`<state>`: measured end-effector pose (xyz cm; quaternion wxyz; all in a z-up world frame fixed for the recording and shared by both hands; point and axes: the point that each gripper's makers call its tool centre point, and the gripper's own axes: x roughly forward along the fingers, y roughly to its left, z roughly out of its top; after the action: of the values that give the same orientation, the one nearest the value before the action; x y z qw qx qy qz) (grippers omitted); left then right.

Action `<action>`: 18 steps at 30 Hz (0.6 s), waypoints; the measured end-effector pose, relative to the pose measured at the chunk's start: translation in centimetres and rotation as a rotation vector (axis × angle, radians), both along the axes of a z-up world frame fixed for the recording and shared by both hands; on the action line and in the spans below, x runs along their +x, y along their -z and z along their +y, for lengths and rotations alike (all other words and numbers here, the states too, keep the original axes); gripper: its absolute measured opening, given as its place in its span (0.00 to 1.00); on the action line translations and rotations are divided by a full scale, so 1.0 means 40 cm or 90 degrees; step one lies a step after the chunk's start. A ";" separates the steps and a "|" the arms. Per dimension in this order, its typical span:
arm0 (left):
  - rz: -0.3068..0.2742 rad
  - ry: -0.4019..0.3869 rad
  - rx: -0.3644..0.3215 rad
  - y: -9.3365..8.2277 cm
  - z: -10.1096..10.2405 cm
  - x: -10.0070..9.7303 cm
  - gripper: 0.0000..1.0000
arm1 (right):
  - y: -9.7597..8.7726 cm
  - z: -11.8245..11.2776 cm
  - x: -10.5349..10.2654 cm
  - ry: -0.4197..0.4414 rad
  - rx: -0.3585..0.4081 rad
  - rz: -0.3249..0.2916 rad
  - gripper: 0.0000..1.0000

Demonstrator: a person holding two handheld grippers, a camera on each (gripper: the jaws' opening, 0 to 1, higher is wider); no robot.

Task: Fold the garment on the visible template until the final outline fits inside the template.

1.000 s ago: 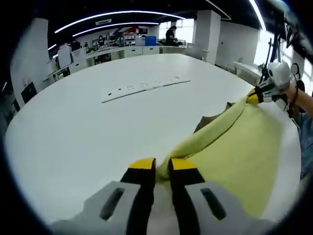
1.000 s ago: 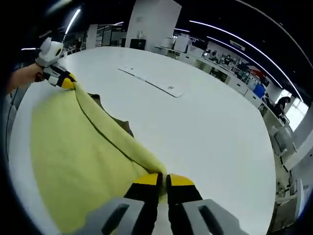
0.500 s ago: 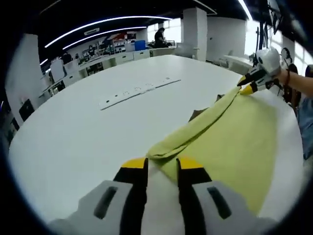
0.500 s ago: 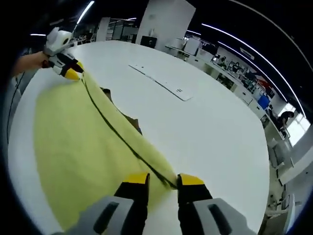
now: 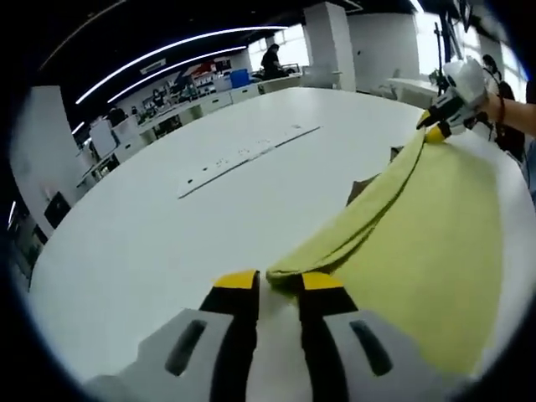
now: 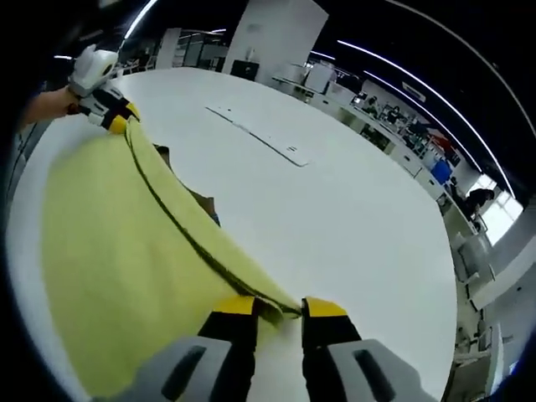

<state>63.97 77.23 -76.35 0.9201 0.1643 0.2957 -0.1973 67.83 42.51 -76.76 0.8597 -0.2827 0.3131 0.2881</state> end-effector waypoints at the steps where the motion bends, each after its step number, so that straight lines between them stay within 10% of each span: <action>1: -0.002 -0.010 -0.004 0.001 0.006 0.009 0.15 | 0.001 0.001 0.003 0.008 0.011 0.001 0.15; 18: 0.013 -0.141 -0.143 -0.025 0.039 0.004 0.24 | -0.018 -0.013 0.024 0.166 0.202 0.062 0.21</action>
<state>64.13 78.80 -75.36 0.9459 0.0247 0.2971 -0.1277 68.81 42.01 -76.03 0.9074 -0.0868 0.3386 0.2334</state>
